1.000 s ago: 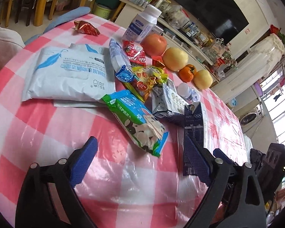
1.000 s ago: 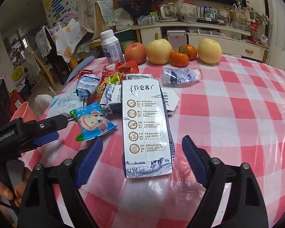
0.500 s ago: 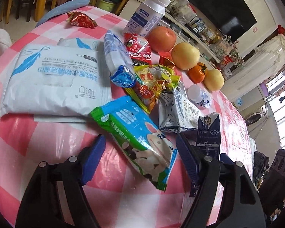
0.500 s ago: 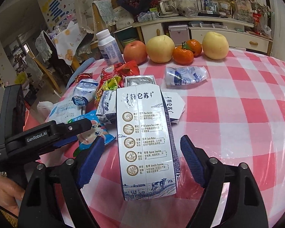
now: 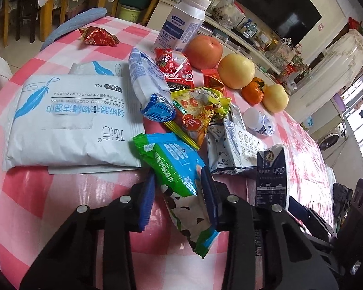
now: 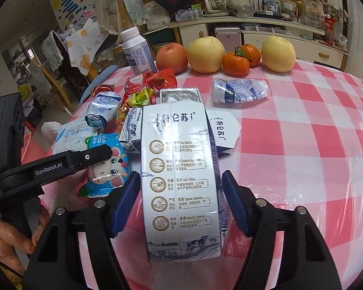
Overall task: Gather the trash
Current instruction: 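Grasp the green cartoon snack bag with left tool while right tool grasps the milk carton, then carry the green snack bag to the pink bucket with left tool and release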
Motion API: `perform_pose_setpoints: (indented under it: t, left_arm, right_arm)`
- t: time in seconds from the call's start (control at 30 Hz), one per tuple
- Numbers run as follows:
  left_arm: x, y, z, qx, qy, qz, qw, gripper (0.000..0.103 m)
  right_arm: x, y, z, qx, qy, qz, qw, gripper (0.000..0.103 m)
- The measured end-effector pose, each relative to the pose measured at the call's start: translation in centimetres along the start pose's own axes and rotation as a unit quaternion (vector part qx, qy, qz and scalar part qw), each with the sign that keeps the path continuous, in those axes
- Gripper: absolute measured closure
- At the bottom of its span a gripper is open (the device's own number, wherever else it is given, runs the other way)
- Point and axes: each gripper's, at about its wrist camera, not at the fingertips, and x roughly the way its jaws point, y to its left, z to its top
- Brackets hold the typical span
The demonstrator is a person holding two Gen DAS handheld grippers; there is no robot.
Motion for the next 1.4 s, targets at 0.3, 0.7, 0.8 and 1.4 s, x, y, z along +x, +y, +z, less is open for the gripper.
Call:
perform_pose_setpoints:
  t: [0.3, 0.7, 0.8, 1.4]
  left_arm:
    - [-1.7, 1.9, -0.5, -0.016, -0.005, -0.034, 0.9993, 0.077]
    - [-3.3, 3.2, -0.8, -0.009, 0.014, -0.048, 0.9987, 0.079]
    - [-2.5, 3.2, -1.1, -0.001, 0.029, -0.036, 0.9989, 0.063]
    - [-2.2, -0.8, -2.5, 0.124, 0.000, 0.008, 0.9922, 0.076]
  right_arm:
    - [-0.1, 0.9, -0.2, -0.023, 0.001, -0.012, 1.000, 0.039]
    - [-1.0, 2.1, -0.7, -0.028, -0.013, -0.015, 0.999, 0.044]
    - [-1.2, 2.8, -0.9, -0.038, -0.016, -0.018, 0.999, 0.044]
    - [-2.7, 4.4, -1.3, -0.042, -0.032, -0.006, 0.999, 0.044]
